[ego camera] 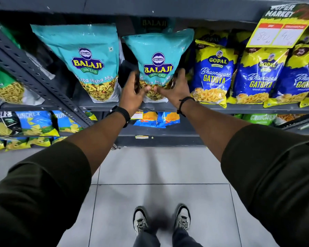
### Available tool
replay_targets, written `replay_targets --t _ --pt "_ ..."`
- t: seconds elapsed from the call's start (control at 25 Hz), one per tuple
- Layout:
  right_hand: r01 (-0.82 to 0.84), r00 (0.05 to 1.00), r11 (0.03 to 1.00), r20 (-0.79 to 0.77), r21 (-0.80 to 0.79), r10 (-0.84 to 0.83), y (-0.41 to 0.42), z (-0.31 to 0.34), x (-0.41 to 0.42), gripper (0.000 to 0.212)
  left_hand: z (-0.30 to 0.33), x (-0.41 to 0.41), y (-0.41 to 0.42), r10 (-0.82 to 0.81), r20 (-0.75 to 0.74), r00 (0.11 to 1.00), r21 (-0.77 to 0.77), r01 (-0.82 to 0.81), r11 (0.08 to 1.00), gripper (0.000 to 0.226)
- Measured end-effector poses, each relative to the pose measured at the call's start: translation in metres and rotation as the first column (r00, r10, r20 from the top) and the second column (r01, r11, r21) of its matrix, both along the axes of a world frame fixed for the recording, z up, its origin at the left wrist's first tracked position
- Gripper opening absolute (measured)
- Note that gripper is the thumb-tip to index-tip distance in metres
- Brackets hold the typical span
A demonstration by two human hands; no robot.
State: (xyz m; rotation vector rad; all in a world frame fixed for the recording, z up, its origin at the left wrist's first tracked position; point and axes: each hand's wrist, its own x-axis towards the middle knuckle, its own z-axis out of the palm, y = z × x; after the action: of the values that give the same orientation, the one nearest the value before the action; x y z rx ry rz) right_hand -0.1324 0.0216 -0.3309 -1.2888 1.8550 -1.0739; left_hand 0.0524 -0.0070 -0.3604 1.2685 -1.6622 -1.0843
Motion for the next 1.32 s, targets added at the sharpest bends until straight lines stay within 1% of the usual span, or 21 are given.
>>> replay_targets --t 0.08,0.24,0.36,0.64,0.76,0.88,0.96,1.08,1.24,1.32 --pt "0.004 1.0 1.0 -0.006 0.009 -0.004 0.001 0.002 0.001 0.087 0.001 0.0 0.001 -0.006 0.0 1.0 -0.006 0.006 1.0 0.066" --pt "-0.01 1.0 1.0 -0.01 0.012 0.01 0.001 0.002 0.0 0.083 -0.003 0.0 0.003 -0.008 -0.006 1.0 0.015 0.008 1.0 0.074" --pt "-0.01 1.0 1.0 -0.004 -0.003 0.01 0.0 -0.001 0.0 0.082 -0.001 -0.001 0.004 -0.021 -0.016 1.0 0.013 0.021 1.0 0.075" --pt "-0.021 1.0 1.0 0.007 -0.016 0.021 0.001 -0.003 0.001 0.084 0.003 -0.002 0.01 -0.015 -0.029 0.999 0.013 0.015 1.0 0.074" --pt "-0.021 1.0 1.0 0.017 -0.013 0.022 0.005 0.003 0.001 0.09 0.012 0.0 0.019 0.022 -0.052 0.998 0.023 -0.021 1.0 0.076" --pt "-0.015 1.0 1.0 0.023 -0.02 0.016 0.012 0.014 0.0 0.096 0.029 0.001 0.028 0.078 -0.079 0.994 -0.001 -0.078 0.997 0.071" --pt "-0.031 0.999 0.999 0.014 -0.041 0.032 0.022 0.028 -0.001 0.096 0.044 0.003 0.037 0.105 -0.079 0.991 -0.015 -0.106 0.994 0.067" --pt "-0.038 0.999 0.997 -0.025 -0.073 0.036 0.042 0.05 -0.003 0.085 0.069 0.005 0.053 0.109 -0.053 0.993 -0.062 -0.112 0.992 0.057" --pt "-0.055 0.997 0.973 -0.058 -0.222 0.043 0.067 0.101 -0.002 0.063 0.113 0.003 0.072 0.087 -0.046 0.995 -0.17 -0.094 0.981 0.047" --pt "-0.048 0.997 0.947 -0.069 -0.317 0.027 0.075 0.14 -0.001 0.055 0.148 -0.002 0.078 0.098 -0.089 0.991 -0.212 -0.115 0.97 0.044"
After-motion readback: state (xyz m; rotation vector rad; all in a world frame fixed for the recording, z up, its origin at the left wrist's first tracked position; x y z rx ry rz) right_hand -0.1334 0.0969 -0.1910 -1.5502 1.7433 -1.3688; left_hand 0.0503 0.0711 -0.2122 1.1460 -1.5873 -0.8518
